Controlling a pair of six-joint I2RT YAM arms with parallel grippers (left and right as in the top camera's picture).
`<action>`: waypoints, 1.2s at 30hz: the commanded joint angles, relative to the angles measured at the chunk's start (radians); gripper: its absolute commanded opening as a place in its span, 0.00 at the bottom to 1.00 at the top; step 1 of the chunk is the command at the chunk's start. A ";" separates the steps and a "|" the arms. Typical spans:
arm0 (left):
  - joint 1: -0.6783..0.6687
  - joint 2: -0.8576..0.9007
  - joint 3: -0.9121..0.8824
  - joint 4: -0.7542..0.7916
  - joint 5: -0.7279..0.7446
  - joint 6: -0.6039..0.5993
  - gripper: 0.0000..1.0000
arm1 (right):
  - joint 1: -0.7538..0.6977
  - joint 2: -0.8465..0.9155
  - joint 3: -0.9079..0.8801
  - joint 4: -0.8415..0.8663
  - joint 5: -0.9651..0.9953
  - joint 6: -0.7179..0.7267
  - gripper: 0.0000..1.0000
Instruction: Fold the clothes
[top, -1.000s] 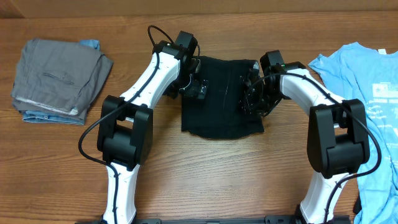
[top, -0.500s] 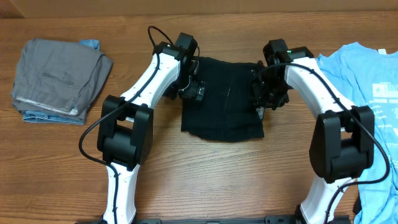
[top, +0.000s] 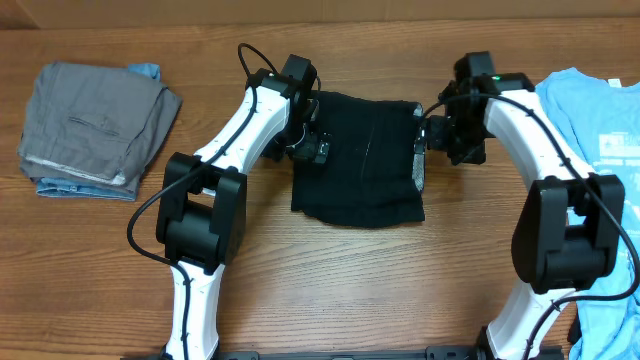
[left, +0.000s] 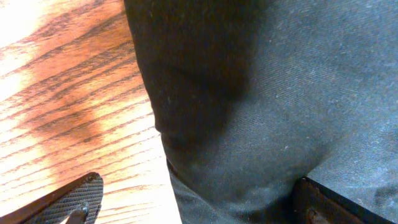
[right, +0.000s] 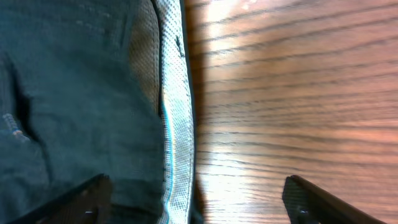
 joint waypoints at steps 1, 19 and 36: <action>0.000 0.005 -0.010 -0.003 -0.014 -0.009 1.00 | -0.036 -0.010 0.019 0.005 -0.157 -0.068 1.00; -0.001 0.005 -0.010 -0.008 -0.010 -0.005 1.00 | -0.008 0.127 -0.369 0.510 -0.534 -0.051 0.93; -0.002 0.005 -0.010 -0.006 0.008 0.026 0.93 | 0.059 0.127 -0.440 0.708 -0.749 -0.008 0.71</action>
